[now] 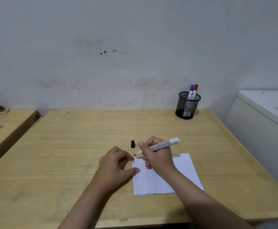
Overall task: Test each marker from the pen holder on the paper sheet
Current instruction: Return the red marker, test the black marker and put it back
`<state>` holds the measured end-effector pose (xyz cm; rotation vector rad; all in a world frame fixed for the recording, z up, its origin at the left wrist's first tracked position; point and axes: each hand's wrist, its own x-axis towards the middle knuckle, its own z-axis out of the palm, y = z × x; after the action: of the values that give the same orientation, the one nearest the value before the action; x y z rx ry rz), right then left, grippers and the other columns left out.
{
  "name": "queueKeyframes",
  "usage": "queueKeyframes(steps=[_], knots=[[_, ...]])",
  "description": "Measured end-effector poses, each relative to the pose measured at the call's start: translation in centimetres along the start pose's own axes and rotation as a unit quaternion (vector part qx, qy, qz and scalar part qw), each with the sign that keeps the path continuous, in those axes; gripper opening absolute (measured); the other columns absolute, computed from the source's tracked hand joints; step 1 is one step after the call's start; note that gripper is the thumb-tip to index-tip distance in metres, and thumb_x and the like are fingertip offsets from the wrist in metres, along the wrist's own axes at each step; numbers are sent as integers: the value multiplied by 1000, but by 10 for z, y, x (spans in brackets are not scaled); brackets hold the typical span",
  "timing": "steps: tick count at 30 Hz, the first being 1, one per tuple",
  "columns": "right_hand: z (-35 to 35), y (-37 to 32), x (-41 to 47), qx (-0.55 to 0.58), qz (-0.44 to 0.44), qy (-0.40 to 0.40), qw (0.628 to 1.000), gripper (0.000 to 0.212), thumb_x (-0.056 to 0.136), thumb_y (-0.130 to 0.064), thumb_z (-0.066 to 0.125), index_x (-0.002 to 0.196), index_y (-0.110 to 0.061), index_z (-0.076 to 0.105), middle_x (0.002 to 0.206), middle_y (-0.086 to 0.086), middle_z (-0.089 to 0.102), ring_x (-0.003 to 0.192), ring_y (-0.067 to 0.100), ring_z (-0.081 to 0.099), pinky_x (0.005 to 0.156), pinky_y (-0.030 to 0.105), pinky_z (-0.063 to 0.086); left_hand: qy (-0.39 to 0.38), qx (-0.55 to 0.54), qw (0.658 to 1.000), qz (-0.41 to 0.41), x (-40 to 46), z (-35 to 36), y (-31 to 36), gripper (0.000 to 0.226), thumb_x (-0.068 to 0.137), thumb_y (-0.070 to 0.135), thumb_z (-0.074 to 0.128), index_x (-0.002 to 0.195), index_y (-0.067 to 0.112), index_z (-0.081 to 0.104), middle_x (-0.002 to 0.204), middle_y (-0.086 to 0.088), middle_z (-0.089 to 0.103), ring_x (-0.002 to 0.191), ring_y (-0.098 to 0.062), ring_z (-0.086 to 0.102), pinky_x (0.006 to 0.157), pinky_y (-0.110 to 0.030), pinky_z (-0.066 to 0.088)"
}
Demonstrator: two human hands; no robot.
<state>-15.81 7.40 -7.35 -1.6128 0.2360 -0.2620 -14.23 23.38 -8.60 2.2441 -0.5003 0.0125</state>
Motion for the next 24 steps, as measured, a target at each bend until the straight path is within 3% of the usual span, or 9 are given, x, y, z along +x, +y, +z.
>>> queueKeyframes(steps=[4, 11, 15, 18, 24], knots=[[0, 5, -1, -8, -16, 20, 1000, 36, 78, -21, 74, 56, -9, 47, 44, 2, 55, 33, 10, 50, 38, 22, 38, 0, -7, 1000, -5, 1, 1, -3, 29, 47, 60, 69, 71, 44, 62, 85, 9, 54, 84, -2, 54, 86, -41, 46], [0, 11, 1, -35, -32, 5, 999, 36, 80, -11, 71, 55, -7, 45, 40, -6, 56, 39, 3, 58, 38, 18, 38, 8, -3, 1000, -1, 3, 2, -6, 25, 47, 61, 70, 66, 48, 59, 82, 12, 56, 84, -6, 57, 82, -42, 48], [1, 14, 2, -49, -41, 2, 998, 36, 79, -13, 72, 60, 4, 47, 52, 11, 55, 43, 3, 60, 43, 22, 40, 8, -7, 1000, -2, 5, 2, -7, 24, 46, 61, 70, 63, 48, 58, 81, 12, 56, 86, -7, 57, 82, -42, 49], [2, 16, 4, -55, -43, 4, 998, 35, 78, -15, 72, 59, 1, 48, 55, 14, 56, 45, 5, 59, 45, 24, 42, 5, -5, 1000, 0, 5, 3, -8, 24, 47, 61, 70, 63, 48, 58, 82, 11, 56, 87, -5, 56, 83, -43, 48], [3, 19, 6, -88, -43, 13, 995, 34, 76, -18, 72, 55, -7, 48, 51, 4, 55, 46, 12, 53, 45, 22, 41, 6, -4, 1000, 4, 5, 3, -9, 24, 47, 62, 69, 63, 48, 57, 83, 11, 55, 87, -5, 55, 83, -42, 48]])
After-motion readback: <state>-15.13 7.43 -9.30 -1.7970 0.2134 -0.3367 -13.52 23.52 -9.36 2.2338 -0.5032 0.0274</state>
